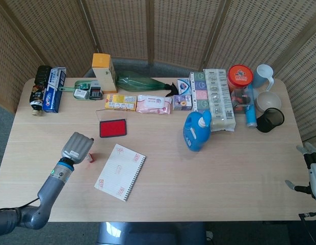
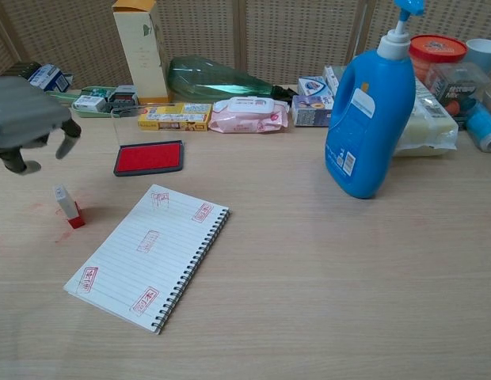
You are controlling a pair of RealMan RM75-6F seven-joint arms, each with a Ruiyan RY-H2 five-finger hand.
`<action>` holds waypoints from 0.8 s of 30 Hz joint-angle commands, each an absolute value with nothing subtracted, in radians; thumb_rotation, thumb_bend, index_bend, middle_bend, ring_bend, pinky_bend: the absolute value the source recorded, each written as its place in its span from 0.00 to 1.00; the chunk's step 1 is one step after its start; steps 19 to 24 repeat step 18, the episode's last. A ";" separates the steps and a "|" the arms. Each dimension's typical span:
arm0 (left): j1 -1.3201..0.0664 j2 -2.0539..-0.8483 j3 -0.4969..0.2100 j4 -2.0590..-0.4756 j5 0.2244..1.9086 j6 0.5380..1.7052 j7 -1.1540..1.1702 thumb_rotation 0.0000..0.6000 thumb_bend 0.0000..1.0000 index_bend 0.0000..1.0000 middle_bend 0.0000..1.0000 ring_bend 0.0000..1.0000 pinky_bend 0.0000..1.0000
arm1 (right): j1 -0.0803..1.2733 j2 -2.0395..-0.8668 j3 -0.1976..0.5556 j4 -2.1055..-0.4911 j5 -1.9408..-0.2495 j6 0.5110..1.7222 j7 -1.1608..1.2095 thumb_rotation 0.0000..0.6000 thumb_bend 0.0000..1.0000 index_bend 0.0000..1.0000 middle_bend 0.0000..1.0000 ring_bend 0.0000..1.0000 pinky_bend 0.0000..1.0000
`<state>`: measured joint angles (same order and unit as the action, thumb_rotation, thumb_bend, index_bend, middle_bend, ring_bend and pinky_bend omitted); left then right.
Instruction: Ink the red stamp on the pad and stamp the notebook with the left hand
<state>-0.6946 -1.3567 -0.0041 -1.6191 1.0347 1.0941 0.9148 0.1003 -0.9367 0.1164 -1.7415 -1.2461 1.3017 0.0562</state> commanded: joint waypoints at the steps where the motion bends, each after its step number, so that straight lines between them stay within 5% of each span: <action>1: -0.616 -1.191 -0.001 -1.789 1.158 1.208 0.757 1.00 0.27 0.46 0.98 1.00 0.97 | 0.097 -0.933 0.115 -1.748 -1.256 1.310 0.061 1.00 0.00 0.10 0.00 0.00 0.00; 3: -0.576 -1.129 0.016 -1.841 1.199 1.239 0.678 0.99 0.25 0.36 0.79 0.90 0.82 | 0.093 -0.928 0.114 -1.754 -1.266 1.320 0.066 1.00 0.00 0.10 0.00 0.00 0.00; 4: -0.549 -1.090 0.030 -1.871 1.221 1.255 0.627 0.98 0.24 0.29 0.58 0.71 0.69 | 0.089 -0.925 0.113 -1.759 -1.275 1.328 0.069 1.00 0.00 0.10 0.00 0.00 0.00; 7: -0.476 -1.031 0.061 -1.894 1.321 1.331 0.488 0.95 0.20 0.18 0.19 0.22 0.47 | 0.080 -0.918 0.108 -1.770 -1.298 1.348 0.076 1.00 0.00 0.10 0.00 0.00 0.00; 13: -0.311 -1.033 0.112 -1.845 1.453 1.520 0.291 0.89 0.10 0.08 0.01 0.06 0.23 | 0.065 -0.924 0.113 -1.766 -1.320 1.403 0.057 1.00 0.00 0.10 0.00 0.00 0.00; 24: -0.229 -1.050 0.122 -1.832 1.479 1.588 0.190 0.90 0.06 0.00 0.00 0.02 0.17 | 0.056 -0.936 0.113 -1.762 -1.340 1.436 0.043 1.00 0.00 0.10 0.00 0.00 0.00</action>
